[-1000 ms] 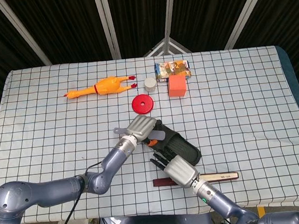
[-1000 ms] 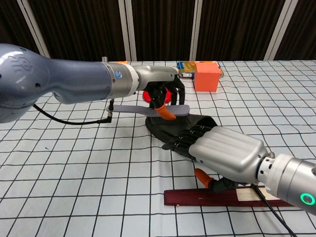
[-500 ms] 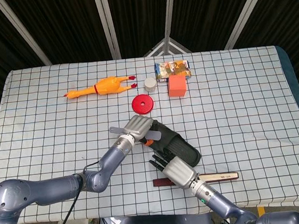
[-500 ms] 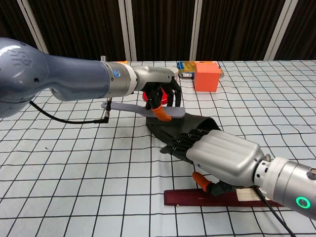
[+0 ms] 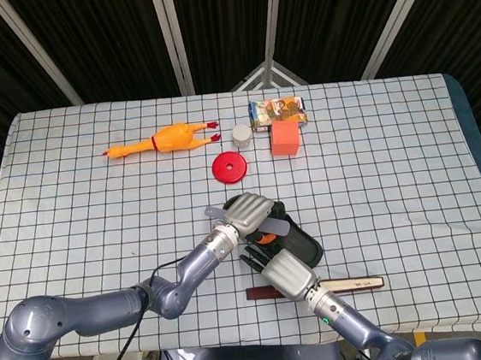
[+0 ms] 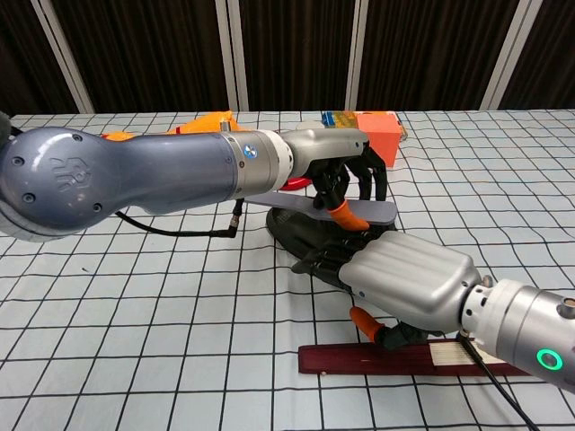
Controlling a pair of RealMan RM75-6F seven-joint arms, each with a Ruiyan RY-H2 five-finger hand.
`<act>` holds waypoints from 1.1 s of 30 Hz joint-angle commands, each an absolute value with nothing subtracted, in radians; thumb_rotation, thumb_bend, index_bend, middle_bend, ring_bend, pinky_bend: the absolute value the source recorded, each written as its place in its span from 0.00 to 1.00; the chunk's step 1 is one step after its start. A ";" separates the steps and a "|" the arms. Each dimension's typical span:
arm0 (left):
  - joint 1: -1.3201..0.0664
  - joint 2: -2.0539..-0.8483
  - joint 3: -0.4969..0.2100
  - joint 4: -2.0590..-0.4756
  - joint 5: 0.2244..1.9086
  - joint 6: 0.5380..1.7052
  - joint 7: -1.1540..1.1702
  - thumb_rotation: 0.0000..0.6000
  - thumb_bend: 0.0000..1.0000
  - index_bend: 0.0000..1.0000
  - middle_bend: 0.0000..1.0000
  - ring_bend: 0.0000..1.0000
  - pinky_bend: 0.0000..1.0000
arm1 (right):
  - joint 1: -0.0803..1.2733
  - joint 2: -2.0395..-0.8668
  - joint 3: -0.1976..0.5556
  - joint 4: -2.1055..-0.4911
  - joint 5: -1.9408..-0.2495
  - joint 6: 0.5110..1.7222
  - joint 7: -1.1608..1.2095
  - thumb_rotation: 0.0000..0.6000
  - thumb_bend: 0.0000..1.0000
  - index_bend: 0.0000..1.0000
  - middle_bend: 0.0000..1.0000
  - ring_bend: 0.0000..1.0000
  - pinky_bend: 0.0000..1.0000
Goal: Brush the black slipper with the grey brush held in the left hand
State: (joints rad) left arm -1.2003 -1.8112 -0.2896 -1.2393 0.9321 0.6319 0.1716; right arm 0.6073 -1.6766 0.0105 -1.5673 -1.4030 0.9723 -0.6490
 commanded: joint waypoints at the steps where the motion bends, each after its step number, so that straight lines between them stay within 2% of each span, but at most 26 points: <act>1: -1.198 -1.795 -0.278 -1.241 0.927 0.620 0.180 1.00 0.61 0.54 0.65 0.52 0.56 | 0.607 -1.672 0.011 -1.569 -1.401 0.975 -0.647 1.00 0.72 0.00 0.10 0.05 0.10; 6: -1.205 -1.744 -0.257 -1.281 0.856 0.616 0.237 1.00 0.61 0.54 0.65 0.52 0.56 | 0.606 -1.667 0.013 -1.575 -1.400 0.982 -0.643 1.00 0.72 0.00 0.10 0.05 0.10; 18: -1.204 -1.610 -0.179 -1.428 0.682 0.727 0.422 1.00 0.61 0.54 0.65 0.52 0.56 | 0.604 -1.664 0.012 -1.592 -1.389 0.996 -0.669 1.00 0.72 0.00 0.10 0.05 0.10; 24: -1.196 -1.561 -0.181 -1.484 0.645 0.753 0.429 1.00 0.61 0.54 0.65 0.52 0.56 | 0.597 -1.651 0.010 -1.607 -1.384 1.015 -0.704 1.00 0.72 0.00 0.07 0.02 0.07; 27: -1.181 -1.531 -0.181 -1.526 0.656 0.769 0.419 1.00 0.61 0.55 0.66 0.53 0.57 | 0.584 -1.626 0.021 -1.645 -1.378 1.055 -0.741 1.00 0.72 0.00 0.02 0.00 0.06; 33: -1.125 -1.447 -0.155 -1.641 0.720 0.809 0.394 1.00 0.61 0.55 0.66 0.53 0.57 | 0.537 -1.504 0.083 -1.800 -1.353 1.186 -0.789 1.00 0.65 0.00 0.00 0.00 0.04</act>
